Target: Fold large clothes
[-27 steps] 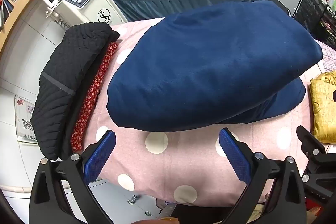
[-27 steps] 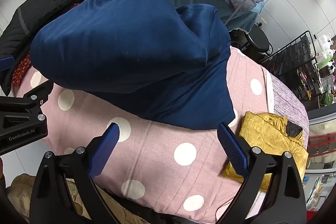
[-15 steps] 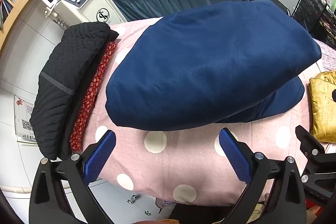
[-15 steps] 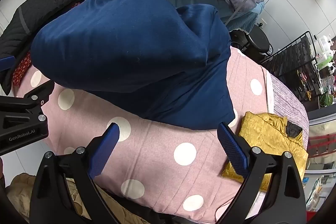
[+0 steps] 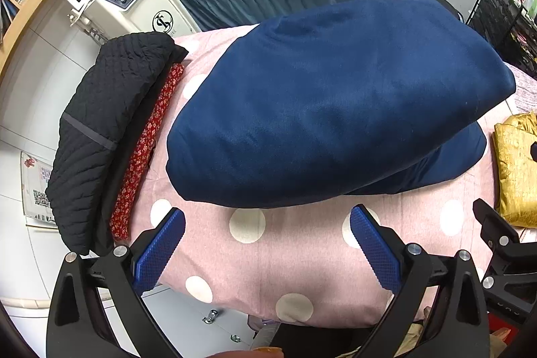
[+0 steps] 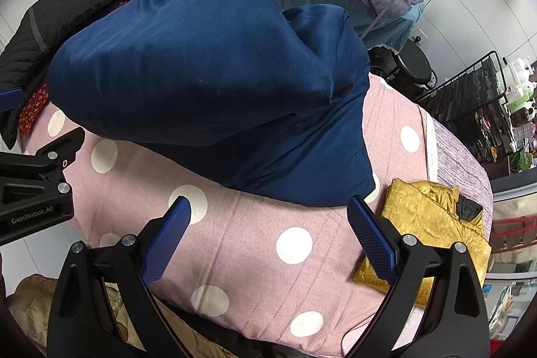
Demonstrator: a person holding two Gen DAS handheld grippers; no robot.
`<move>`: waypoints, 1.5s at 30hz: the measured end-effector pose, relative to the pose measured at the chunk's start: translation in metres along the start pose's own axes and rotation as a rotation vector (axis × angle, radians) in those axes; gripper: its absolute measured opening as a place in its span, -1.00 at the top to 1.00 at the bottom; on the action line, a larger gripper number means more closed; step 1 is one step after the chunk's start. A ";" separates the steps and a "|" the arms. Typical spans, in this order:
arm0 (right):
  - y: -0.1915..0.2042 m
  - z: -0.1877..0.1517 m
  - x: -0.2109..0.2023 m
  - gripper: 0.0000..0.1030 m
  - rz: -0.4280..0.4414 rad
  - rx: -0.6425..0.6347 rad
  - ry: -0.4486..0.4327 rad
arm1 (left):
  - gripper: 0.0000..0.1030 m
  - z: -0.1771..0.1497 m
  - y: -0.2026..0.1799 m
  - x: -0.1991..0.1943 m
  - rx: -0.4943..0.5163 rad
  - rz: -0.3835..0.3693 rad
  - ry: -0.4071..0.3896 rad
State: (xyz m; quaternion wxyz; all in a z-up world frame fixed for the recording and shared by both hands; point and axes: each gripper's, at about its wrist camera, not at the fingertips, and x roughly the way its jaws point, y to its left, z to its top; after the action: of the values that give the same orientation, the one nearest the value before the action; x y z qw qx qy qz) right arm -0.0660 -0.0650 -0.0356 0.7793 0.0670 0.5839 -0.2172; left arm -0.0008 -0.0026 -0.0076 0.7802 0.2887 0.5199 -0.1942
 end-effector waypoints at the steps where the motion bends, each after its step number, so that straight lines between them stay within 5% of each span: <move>1: -0.001 -0.001 -0.001 -0.80 0.000 0.003 0.000 | -0.88 -0.001 0.000 0.001 -0.001 -0.002 0.001; 45: -0.003 -0.001 0.003 -0.80 0.005 0.006 0.008 | -0.88 -0.001 0.002 0.005 0.004 -0.018 0.030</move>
State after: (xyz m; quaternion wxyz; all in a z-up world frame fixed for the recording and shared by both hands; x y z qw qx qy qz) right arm -0.0676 -0.0685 -0.0386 0.7773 0.0715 0.5863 -0.2166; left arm 0.0013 -0.0007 -0.0124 0.7700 0.2883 0.5336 -0.1982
